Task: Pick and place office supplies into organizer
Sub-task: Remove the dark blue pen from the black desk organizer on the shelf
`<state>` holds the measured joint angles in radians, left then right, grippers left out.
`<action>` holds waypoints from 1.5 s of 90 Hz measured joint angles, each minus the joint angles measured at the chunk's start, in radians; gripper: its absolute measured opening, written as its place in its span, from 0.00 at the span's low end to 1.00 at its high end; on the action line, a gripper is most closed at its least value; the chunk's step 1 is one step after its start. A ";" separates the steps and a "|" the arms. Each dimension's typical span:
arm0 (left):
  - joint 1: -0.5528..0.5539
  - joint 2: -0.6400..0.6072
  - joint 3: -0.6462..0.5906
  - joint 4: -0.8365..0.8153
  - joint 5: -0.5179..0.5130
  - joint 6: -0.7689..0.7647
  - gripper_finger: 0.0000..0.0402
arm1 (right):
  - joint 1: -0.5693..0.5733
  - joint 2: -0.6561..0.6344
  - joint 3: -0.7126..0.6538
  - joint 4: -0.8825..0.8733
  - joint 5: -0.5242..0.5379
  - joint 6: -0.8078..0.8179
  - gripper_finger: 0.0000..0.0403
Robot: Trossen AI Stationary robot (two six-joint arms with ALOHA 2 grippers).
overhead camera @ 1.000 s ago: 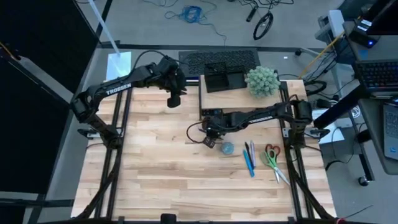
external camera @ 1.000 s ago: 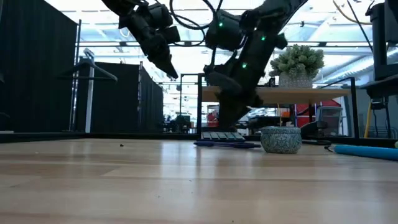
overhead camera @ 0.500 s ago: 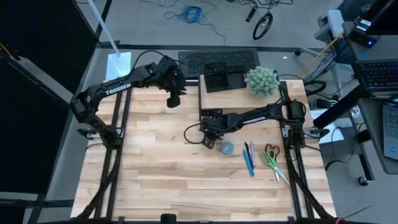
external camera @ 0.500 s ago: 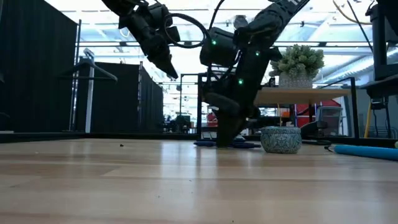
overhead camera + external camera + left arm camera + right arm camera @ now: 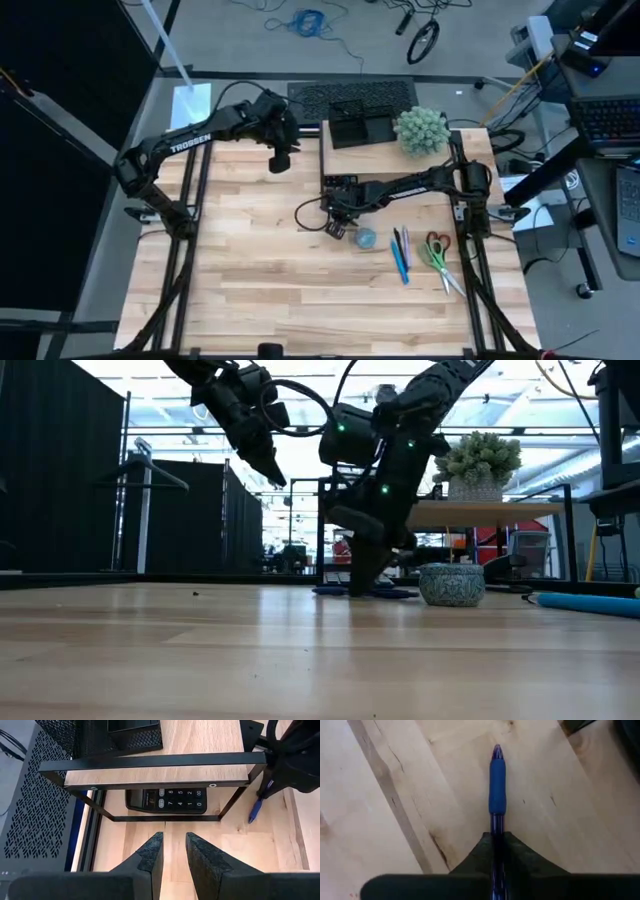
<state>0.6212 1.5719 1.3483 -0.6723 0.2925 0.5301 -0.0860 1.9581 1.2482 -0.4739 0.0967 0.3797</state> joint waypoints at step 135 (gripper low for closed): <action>-0.040 0.000 0.000 0.037 -0.014 -0.026 0.18 | 0.589 -0.196 -0.248 -0.381 0.109 1.501 0.04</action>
<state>0.5817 1.5723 1.3483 -0.6353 0.2787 0.5045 0.5030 1.7622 0.9999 -0.8546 0.2060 1.8807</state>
